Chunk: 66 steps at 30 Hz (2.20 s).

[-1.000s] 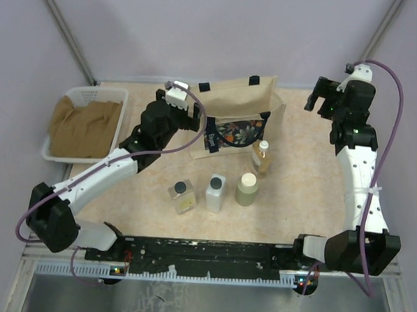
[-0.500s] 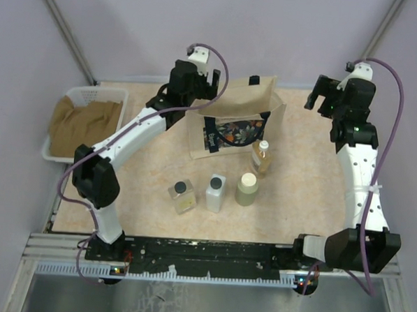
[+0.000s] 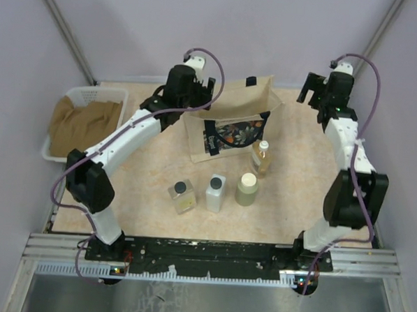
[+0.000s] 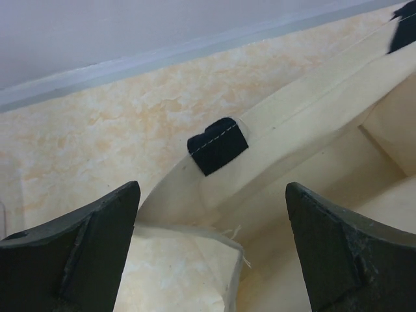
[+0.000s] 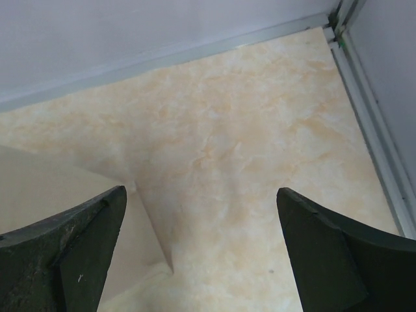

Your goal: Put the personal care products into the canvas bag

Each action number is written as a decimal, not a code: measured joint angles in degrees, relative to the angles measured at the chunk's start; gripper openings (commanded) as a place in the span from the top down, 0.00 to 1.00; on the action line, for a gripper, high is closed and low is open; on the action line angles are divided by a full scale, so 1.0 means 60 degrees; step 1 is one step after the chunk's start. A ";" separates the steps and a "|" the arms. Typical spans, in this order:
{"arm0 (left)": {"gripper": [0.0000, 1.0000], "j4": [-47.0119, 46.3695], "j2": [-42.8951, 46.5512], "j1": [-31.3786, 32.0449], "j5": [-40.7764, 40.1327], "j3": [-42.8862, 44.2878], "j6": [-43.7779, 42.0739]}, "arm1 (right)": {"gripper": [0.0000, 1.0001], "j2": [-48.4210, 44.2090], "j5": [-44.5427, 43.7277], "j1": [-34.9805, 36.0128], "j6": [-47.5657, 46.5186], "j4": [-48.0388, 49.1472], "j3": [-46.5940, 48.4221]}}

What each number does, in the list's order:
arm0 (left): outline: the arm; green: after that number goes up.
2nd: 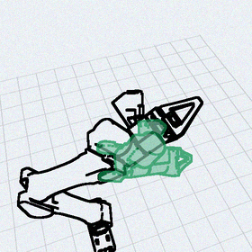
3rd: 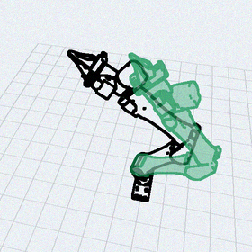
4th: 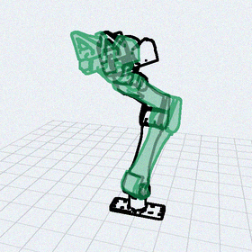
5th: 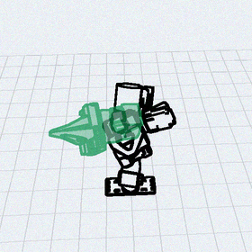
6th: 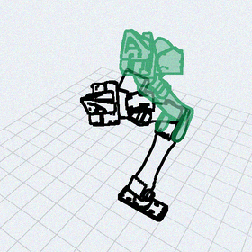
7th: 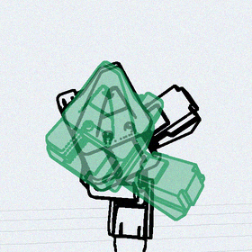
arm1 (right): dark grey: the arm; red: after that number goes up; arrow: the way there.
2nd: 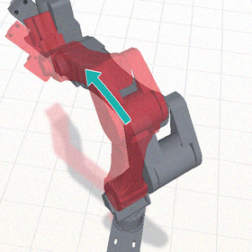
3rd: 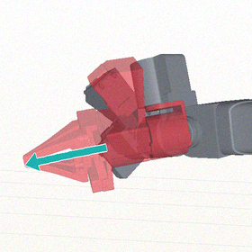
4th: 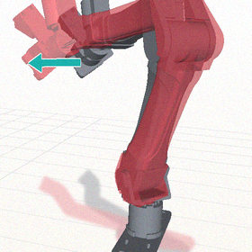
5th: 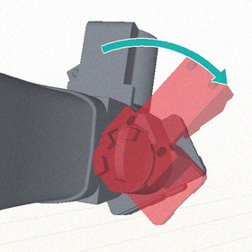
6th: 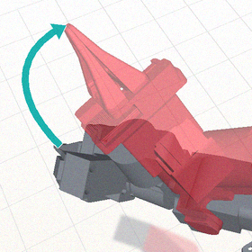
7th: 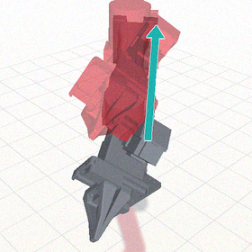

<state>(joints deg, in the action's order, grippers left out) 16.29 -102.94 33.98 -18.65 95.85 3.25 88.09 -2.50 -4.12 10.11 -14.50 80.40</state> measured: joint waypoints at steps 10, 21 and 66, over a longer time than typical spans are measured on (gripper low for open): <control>0.01 -0.0393 0.3049 0.0000 -0.0084 -0.0641 -0.0131 | 0.01 0.4244 0.0718 0.0066 0.0368 0.1264 0.0605; 0.01 -0.0361 0.3796 -0.0011 -0.1209 -0.1585 -0.0557 | 0.01 0.4583 0.0907 0.1825 -0.0164 0.1745 0.1297; 0.01 -0.1446 0.1005 -0.2605 0.4054 -0.0900 -0.2222 | 0.01 -0.1067 -0.1461 0.2973 -0.0750 -0.5858 0.1213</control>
<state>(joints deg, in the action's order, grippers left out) 7.62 -96.90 18.35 5.67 90.45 -10.09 81.69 -11.27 13.72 5.61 -49.65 87.68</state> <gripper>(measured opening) 0.995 0.992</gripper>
